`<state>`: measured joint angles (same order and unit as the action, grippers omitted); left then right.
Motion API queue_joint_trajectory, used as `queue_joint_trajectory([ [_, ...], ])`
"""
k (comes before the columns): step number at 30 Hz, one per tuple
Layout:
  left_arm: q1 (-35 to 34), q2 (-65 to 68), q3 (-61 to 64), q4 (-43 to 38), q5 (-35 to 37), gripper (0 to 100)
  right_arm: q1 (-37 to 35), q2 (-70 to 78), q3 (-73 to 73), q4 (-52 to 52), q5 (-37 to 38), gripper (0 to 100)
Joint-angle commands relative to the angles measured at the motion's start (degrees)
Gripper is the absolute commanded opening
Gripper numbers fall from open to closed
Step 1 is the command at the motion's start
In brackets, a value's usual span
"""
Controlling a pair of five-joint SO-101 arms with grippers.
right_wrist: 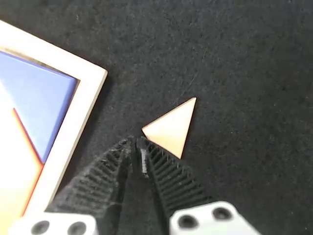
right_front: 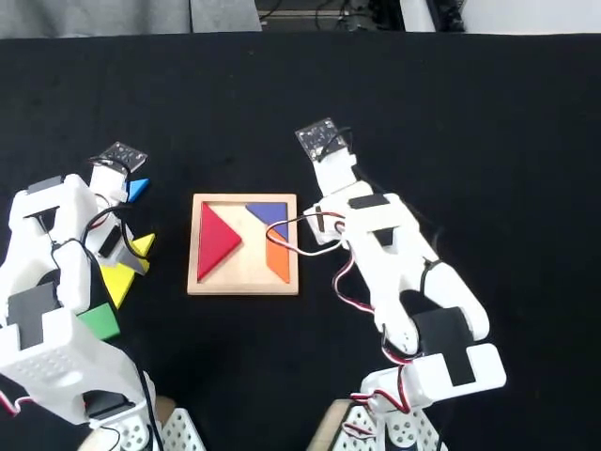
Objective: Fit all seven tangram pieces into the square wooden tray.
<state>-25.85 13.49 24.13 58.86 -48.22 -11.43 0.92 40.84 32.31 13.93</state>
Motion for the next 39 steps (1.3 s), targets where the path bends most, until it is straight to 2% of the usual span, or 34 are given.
queue_joint_trajectory([
  [1,-1.63,-0.70,-1.98,0.44,5.45,31,-0.97,-0.48,-2.95,-0.44,0.53,1.1],
  [4,-4.09,-0.70,-5.05,0.62,9.85,39,-0.97,-0.48,-3.03,0.18,0.53,1.1],
  [8,-6.11,-0.62,-5.05,5.54,5.63,38,-0.97,-0.40,-3.21,0.79,0.53,1.1],
  [13,-8.22,-0.62,-5.32,6.33,5.36,38,-0.97,-0.48,-3.21,0.88,0.53,1.1],
  [21,-3.65,-0.09,-3.38,5.89,4.13,38,-0.97,-0.48,-3.21,0.97,0.53,1.1],
  [24,-2.15,-0.09,-2.86,2.99,4.13,38,-0.97,-0.48,-3.21,0.97,0.53,1.1],
  [32,-1.71,0.00,-2.24,1.85,4.22,38,-0.97,-0.48,-3.21,0.97,0.53,1.1],
  [39,-1.71,0.00,-1.01,1.58,3.96,29,-0.97,-0.48,-3.21,0.97,0.53,1.1],
])
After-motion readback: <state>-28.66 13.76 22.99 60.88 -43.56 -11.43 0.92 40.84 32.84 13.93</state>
